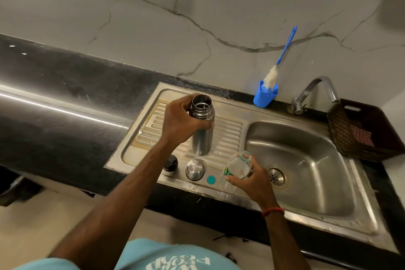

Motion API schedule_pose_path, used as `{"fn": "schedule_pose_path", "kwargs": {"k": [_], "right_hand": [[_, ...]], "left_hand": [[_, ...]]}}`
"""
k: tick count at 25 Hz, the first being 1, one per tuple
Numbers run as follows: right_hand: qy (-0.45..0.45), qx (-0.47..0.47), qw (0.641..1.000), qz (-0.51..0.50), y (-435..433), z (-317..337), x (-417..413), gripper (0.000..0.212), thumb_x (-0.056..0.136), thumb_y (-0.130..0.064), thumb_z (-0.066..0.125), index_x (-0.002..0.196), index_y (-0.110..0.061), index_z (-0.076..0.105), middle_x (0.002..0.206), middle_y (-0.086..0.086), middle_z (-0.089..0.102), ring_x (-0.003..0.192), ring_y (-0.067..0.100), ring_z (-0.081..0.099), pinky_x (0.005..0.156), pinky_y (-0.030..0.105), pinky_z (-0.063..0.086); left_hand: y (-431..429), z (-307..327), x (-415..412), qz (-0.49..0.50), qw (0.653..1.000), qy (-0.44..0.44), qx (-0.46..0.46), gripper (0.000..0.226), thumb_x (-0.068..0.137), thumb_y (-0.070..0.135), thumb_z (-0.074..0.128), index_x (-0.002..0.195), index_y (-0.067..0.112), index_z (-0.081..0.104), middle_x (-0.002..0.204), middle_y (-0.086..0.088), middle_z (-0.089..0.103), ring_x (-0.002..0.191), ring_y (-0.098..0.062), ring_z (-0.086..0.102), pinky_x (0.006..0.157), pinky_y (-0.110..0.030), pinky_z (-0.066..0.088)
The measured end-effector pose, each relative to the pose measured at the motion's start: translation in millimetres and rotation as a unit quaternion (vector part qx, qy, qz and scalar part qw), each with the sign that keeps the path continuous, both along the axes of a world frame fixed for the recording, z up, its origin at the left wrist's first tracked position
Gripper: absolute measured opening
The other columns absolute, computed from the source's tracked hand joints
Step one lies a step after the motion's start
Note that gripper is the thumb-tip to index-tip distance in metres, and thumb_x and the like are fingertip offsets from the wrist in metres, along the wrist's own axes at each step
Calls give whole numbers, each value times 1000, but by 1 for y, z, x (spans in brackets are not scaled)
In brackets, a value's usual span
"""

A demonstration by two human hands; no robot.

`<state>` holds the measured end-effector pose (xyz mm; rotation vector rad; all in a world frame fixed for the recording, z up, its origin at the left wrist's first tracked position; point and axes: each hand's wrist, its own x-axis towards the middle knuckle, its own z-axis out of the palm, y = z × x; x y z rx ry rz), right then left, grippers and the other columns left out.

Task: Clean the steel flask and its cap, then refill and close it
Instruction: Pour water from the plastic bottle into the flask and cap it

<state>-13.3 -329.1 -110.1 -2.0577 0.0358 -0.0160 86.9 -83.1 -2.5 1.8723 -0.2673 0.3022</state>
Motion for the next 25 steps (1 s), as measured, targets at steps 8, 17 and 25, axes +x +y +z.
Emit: {"fn": "schedule_pose_path", "kwargs": {"k": [8, 17, 25], "right_hand": [[4, 24, 1000, -5, 4, 11, -16, 145, 37, -45, 99, 153, -47, 13, 154, -19, 33, 140, 1, 36, 111, 24, 38], [-184, -192, 961, -71, 4, 108, 1, 106, 65, -76, 68, 154, -38, 26, 165, -4, 19, 150, 18, 21, 116, 61, 25], [-268, -349, 898, 4, 92, 128, 48, 37, 84, -54, 69, 108, -26, 71, 92, -2, 70, 89, 15, 59, 69, 33, 51]], "left_hand": [[23, 0, 3, -14, 1000, -13, 23, 66, 54, 20, 99, 111, 33, 68, 96, 22, 71, 93, 2, 69, 81, -14, 55], [46, 0, 3, -27, 999, -30, 11, 71, 57, 23, 98, 121, 26, 68, 107, 11, 73, 101, -7, 70, 89, -35, 60], [93, -2, -4, -8, 999, -31, 6, 75, 55, 51, 87, 123, 25, 68, 111, 9, 74, 105, -10, 70, 89, -43, 60]]}}
